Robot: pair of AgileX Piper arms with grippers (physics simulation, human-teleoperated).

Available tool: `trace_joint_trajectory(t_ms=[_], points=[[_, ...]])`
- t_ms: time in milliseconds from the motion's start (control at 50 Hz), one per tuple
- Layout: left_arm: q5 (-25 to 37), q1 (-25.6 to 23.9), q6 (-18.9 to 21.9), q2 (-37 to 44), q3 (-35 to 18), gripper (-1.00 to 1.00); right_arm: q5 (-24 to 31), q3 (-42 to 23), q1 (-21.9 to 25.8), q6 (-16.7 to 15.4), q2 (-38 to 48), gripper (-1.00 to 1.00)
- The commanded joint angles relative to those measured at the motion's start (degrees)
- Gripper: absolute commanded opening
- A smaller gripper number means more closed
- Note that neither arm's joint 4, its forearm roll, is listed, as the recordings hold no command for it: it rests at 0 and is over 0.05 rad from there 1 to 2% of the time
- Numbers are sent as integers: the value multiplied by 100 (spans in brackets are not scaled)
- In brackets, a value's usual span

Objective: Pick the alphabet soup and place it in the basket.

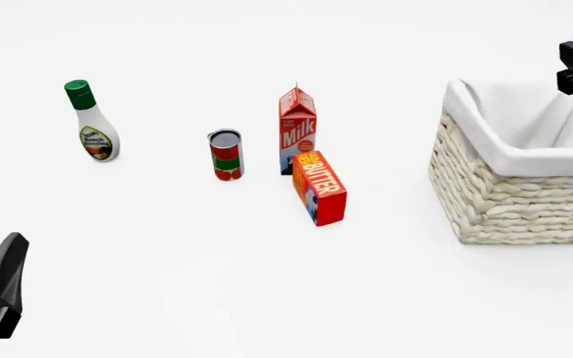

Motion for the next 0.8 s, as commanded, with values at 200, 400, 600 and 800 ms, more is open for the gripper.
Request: trace_joint_trajectory(t_ms=[200,400,600,800], points=[[0,0,0,0,0,100,68,-170,-80,-303,530,-100],[0,0,0,0,0,100,111,-341,-47,-401,733,-100],[0,0,0,0,0,100,244,-619,-22,-600,1039,-100],[0,0,0,0,0,100,295,-813,-39,-776,1401,-100]])
